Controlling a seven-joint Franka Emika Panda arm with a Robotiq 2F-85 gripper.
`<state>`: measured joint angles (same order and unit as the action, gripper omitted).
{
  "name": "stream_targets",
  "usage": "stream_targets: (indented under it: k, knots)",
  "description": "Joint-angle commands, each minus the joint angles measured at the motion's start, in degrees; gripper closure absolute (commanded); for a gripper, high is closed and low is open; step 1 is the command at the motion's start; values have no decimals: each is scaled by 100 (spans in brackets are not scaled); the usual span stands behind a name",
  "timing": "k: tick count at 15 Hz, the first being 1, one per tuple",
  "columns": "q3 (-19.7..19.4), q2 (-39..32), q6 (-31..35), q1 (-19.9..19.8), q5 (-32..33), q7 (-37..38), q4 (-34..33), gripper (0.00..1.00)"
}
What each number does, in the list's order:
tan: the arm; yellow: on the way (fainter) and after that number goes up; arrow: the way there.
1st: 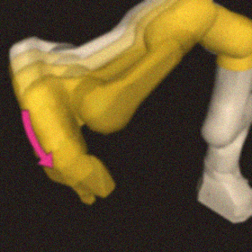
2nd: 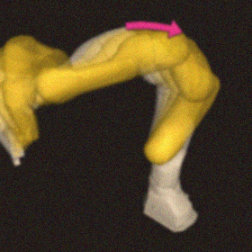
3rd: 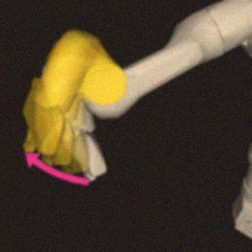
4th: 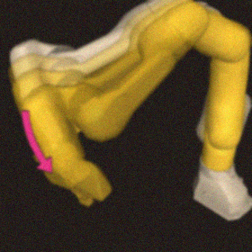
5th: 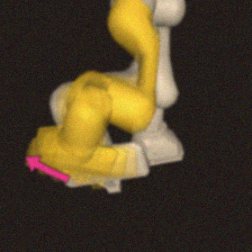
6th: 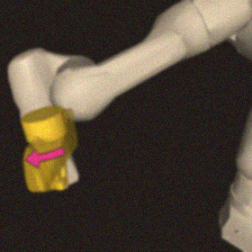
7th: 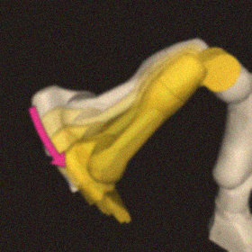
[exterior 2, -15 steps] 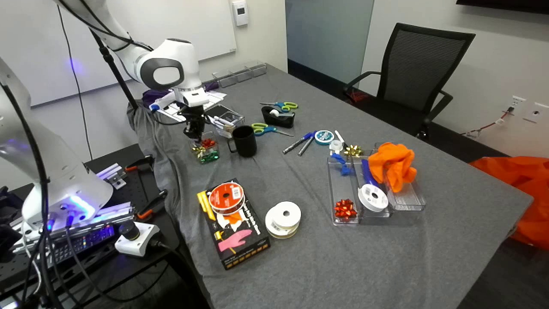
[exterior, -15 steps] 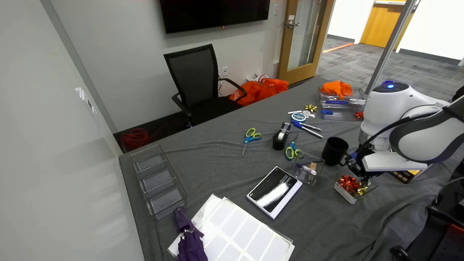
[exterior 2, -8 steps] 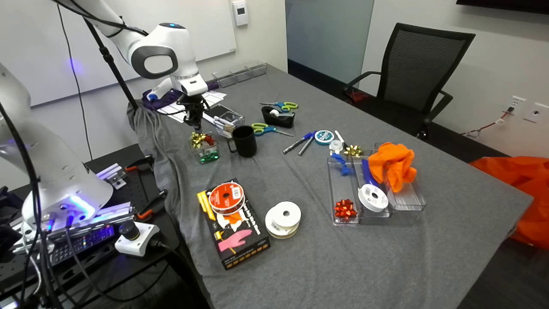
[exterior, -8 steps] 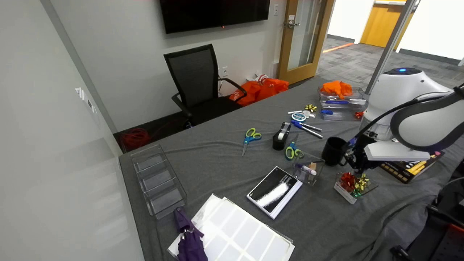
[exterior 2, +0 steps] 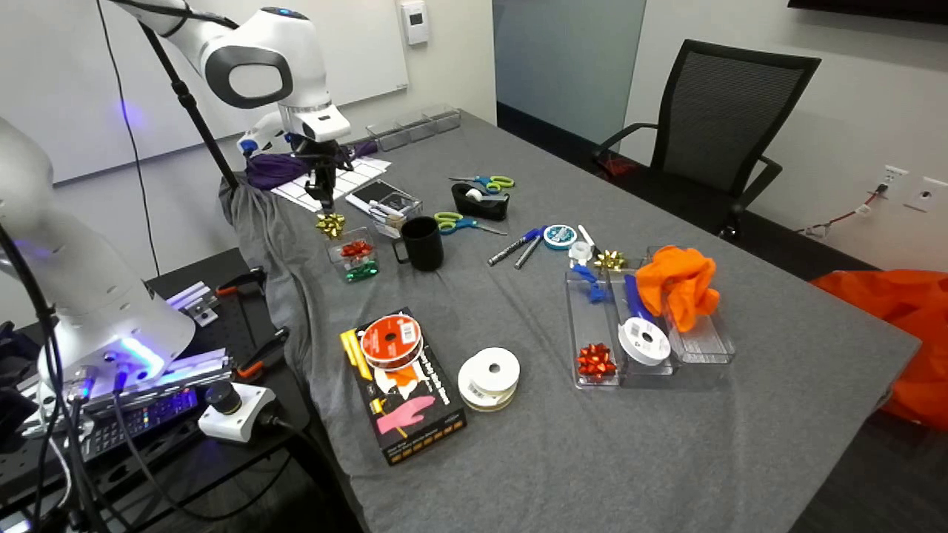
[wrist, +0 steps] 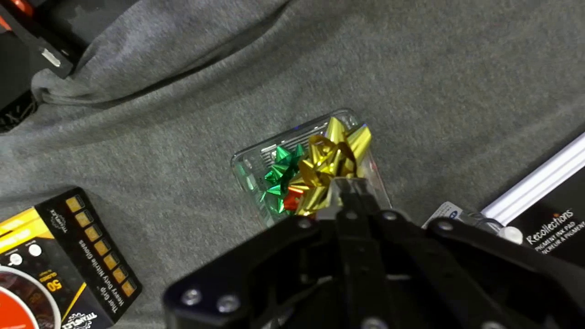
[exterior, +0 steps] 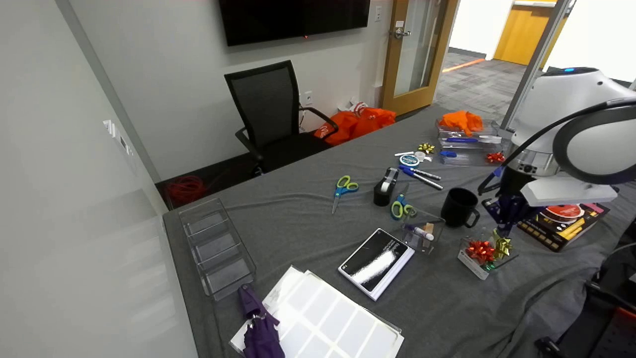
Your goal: Take the bow out of the plastic container and put it into another container on the right
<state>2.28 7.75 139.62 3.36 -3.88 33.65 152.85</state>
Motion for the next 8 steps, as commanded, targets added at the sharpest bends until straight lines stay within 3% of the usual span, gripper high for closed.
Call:
stream_targets:
  k: [1,5,8]
  knots:
    - [3,477,-424,-120,-99,-466,102,100]
    - [-124,668,-338,-328,32,-912,51,100]
    - [-232,684,-224,-620,494,-1242,-89,100]
